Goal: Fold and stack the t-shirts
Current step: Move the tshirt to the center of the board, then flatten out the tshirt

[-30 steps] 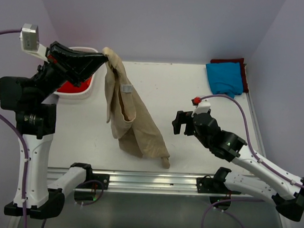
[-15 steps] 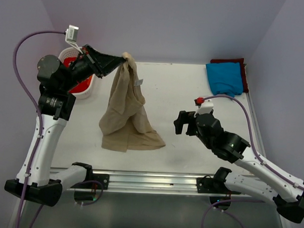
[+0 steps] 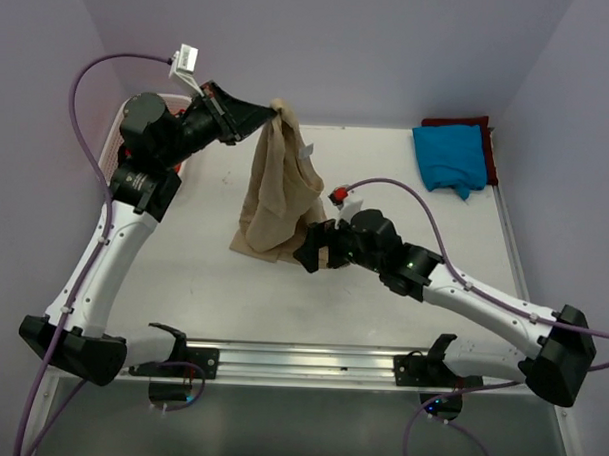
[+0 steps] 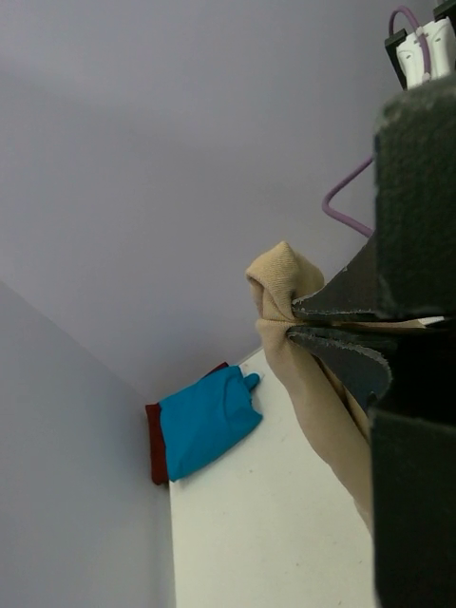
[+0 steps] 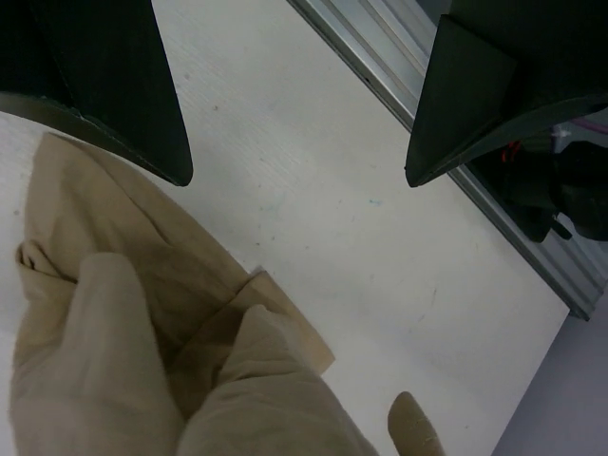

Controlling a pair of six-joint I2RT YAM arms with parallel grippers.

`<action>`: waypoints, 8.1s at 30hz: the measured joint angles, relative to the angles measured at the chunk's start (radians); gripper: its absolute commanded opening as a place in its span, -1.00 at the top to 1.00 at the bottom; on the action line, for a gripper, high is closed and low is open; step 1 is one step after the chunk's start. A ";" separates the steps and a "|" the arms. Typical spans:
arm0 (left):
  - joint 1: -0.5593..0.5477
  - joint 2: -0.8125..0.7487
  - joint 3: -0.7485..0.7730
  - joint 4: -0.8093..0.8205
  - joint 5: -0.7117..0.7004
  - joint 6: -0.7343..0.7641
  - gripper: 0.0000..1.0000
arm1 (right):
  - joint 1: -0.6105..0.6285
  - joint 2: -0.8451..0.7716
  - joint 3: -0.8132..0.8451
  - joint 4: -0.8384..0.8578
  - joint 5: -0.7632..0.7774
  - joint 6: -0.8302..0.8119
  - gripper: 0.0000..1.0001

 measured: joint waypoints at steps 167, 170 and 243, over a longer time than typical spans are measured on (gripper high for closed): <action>-0.198 -0.270 -0.350 -0.286 -0.419 0.427 1.00 | -0.137 0.316 0.570 -0.588 0.482 -0.145 -0.97; -0.197 -0.279 -0.287 -0.369 -0.586 0.425 1.00 | -0.216 0.296 0.478 -0.547 0.444 -0.130 -0.93; -0.198 -0.577 0.074 -0.411 -0.714 0.611 0.73 | -0.387 -0.290 0.638 -0.397 0.134 -0.339 1.00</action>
